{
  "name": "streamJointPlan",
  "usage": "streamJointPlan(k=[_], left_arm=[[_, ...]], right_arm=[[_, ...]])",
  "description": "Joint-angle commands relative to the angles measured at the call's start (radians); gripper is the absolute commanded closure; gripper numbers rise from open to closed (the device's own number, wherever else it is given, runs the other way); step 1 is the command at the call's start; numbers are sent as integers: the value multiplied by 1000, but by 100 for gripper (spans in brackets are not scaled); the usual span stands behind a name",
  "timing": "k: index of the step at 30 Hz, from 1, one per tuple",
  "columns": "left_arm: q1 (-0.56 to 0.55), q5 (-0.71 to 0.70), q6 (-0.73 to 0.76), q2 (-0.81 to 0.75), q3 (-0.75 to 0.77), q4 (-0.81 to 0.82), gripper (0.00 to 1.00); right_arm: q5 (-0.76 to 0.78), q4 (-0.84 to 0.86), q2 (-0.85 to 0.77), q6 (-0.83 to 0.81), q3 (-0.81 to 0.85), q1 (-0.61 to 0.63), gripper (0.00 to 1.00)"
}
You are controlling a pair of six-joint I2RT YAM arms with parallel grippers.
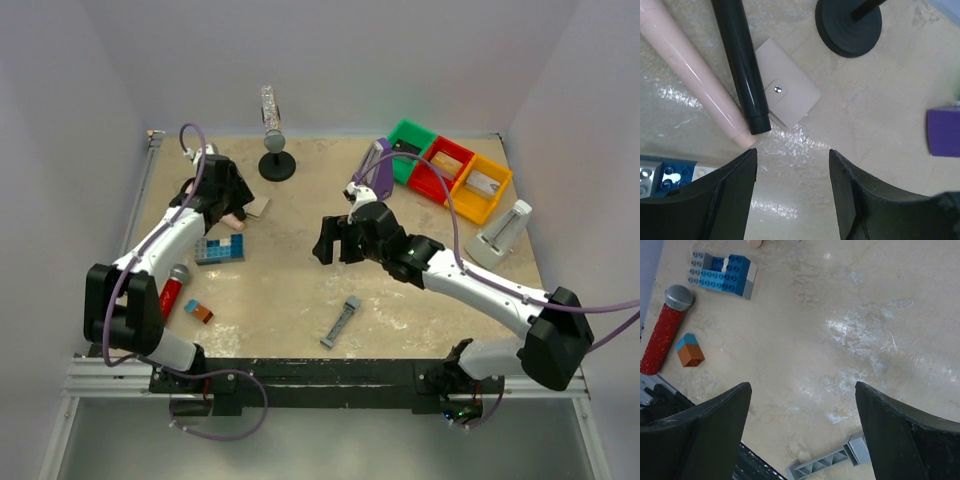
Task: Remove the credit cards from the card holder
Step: Move the card holder to the center of the board.
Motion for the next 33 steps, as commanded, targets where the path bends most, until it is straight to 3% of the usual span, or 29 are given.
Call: streamJointPlan(k=[1, 15, 33], left_arm=[[1, -57, 24, 85, 96, 59, 36], [-23, -135, 47, 416, 372, -22, 36], [-32, -178, 69, 654, 605, -211, 35]], right_arm=[[-53, 5, -84, 25, -61, -4, 11], [-110, -75, -345, -5, -210, -4, 11], [-99, -119, -402, -28, -221, -4, 10]])
